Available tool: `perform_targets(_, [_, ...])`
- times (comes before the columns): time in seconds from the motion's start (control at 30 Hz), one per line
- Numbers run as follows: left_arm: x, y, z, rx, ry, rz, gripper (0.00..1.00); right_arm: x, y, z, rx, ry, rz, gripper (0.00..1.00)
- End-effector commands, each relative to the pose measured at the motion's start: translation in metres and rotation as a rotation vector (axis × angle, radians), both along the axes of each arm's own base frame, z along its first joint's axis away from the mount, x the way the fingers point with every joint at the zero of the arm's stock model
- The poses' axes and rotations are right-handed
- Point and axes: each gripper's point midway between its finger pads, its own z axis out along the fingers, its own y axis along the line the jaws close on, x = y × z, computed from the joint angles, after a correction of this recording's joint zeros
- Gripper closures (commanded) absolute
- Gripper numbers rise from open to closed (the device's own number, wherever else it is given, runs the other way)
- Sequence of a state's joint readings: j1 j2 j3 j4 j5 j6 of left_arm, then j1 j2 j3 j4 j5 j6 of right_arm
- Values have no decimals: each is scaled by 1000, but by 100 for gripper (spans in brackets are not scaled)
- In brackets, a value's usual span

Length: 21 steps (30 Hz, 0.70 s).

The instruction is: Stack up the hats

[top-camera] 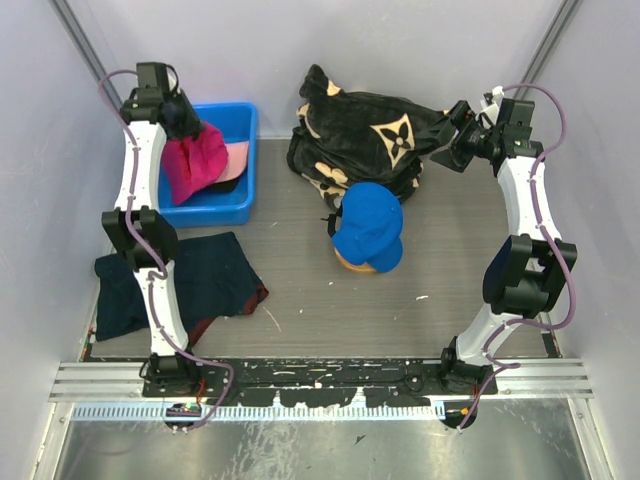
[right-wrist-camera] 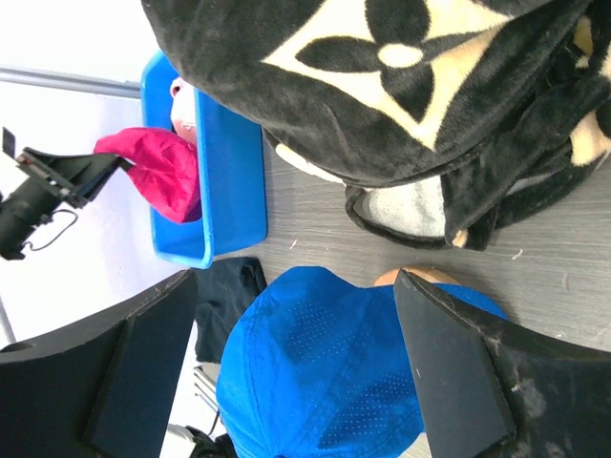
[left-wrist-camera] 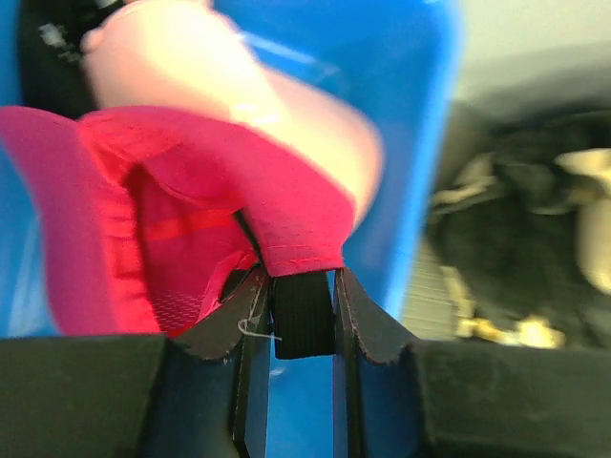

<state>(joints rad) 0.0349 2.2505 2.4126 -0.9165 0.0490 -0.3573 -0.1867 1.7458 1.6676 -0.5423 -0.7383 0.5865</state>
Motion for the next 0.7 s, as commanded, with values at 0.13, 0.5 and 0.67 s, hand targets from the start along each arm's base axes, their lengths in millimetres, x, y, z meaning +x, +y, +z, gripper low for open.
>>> perform_targets(0.13, [-40, -85, 168, -514, -249, -125, 99, 4, 11, 53, 42, -177, 40, 11])
perform_targets(0.5, [-97, -152, 327, -995, -463, -339, 99, -22, 68, 89, 136, -263, 185, 11])
perform_targets(0.67, [-124, -176, 393, -1257, -523, -448, 99, -43, 113, 142, 302, -335, 269, 11])
